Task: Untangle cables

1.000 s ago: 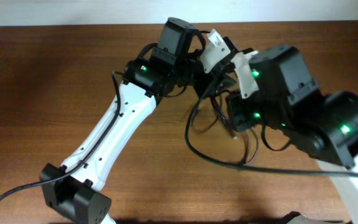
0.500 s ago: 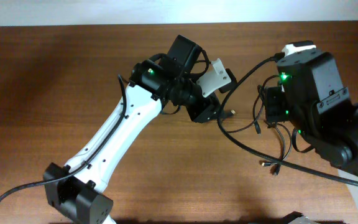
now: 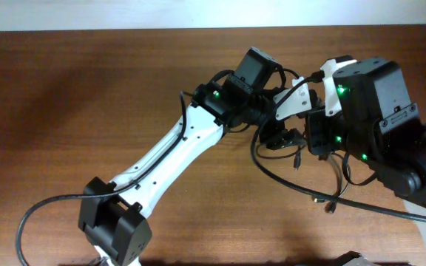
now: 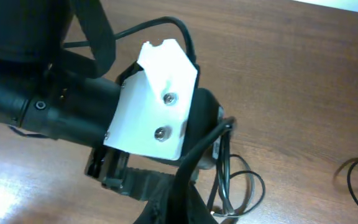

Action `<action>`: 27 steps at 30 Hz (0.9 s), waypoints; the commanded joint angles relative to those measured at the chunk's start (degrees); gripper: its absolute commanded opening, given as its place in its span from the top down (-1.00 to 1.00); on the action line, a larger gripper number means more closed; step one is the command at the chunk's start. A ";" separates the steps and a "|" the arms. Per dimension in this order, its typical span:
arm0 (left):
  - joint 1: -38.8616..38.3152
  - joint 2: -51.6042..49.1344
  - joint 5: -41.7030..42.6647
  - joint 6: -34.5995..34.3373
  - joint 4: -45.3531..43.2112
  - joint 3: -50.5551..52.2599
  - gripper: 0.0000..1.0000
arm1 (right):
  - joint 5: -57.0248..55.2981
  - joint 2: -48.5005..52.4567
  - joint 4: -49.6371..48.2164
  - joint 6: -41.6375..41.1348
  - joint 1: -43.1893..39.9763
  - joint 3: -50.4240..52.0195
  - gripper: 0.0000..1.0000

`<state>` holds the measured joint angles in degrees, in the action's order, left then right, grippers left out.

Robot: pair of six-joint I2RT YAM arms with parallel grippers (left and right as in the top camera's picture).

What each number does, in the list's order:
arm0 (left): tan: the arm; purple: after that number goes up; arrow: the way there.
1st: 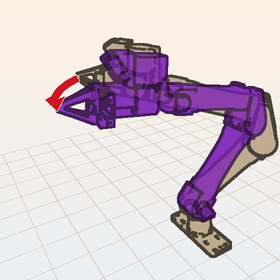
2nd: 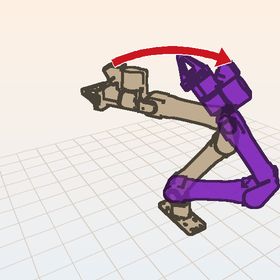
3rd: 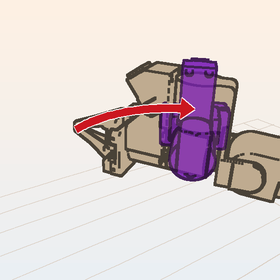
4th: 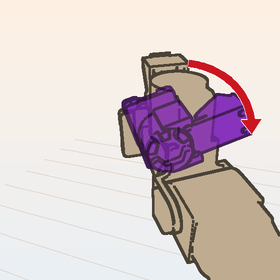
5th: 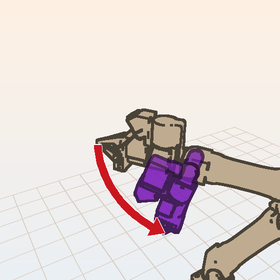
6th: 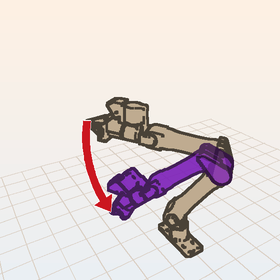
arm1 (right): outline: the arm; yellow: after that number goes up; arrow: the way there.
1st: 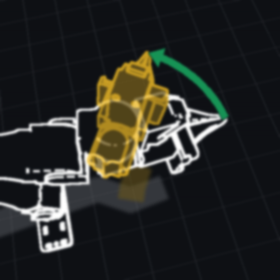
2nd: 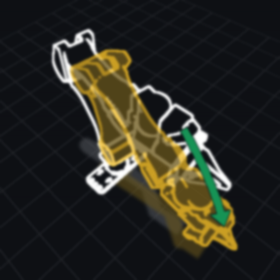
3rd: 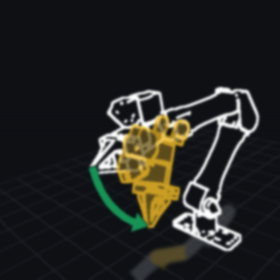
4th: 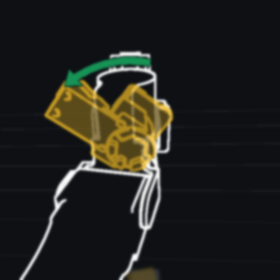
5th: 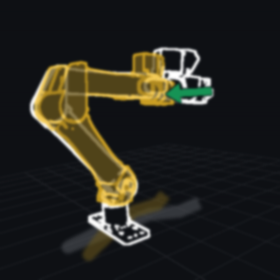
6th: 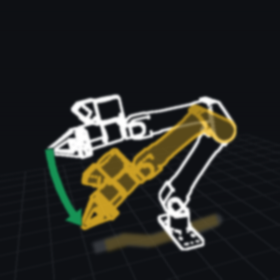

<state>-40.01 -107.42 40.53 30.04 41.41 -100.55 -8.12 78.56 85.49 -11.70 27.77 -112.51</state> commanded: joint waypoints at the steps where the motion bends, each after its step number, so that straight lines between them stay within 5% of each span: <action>1: -0.50 -0.59 -0.09 0.87 -1.81 -0.24 -0.46 | 3.85 -0.70 0.46 0.96 -0.09 -0.98 0.92; 5: -0.22 -0.59 -3.91 -5.62 -9.33 -0.24 -0.22 | 3.23 -3.45 -6.86 2.93 -0.09 -0.98 0.92; 16: -0.24 -0.59 -0.24 -14.47 -19.65 -0.24 -0.40 | 4.90 -5.46 -6.84 2.93 -0.09 -0.98 0.92; 17: -0.24 -0.59 1.05 -15.65 -20.85 -0.24 -0.34 | 4.90 -5.46 -6.45 2.93 -0.09 -0.98 0.92; 19: -0.22 -0.59 0.55 -16.79 -21.81 -0.24 0.89 | 4.87 -5.46 -6.21 2.93 -0.09 -0.96 0.93; 27: 6.95 -0.59 0.37 -16.74 -10.19 -0.24 1.00 | -5.11 -5.46 -5.14 1.46 -0.11 -0.98 0.92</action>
<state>-35.53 -107.61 40.51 13.76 28.64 -100.40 -8.97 73.36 80.42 -9.06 27.66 -112.62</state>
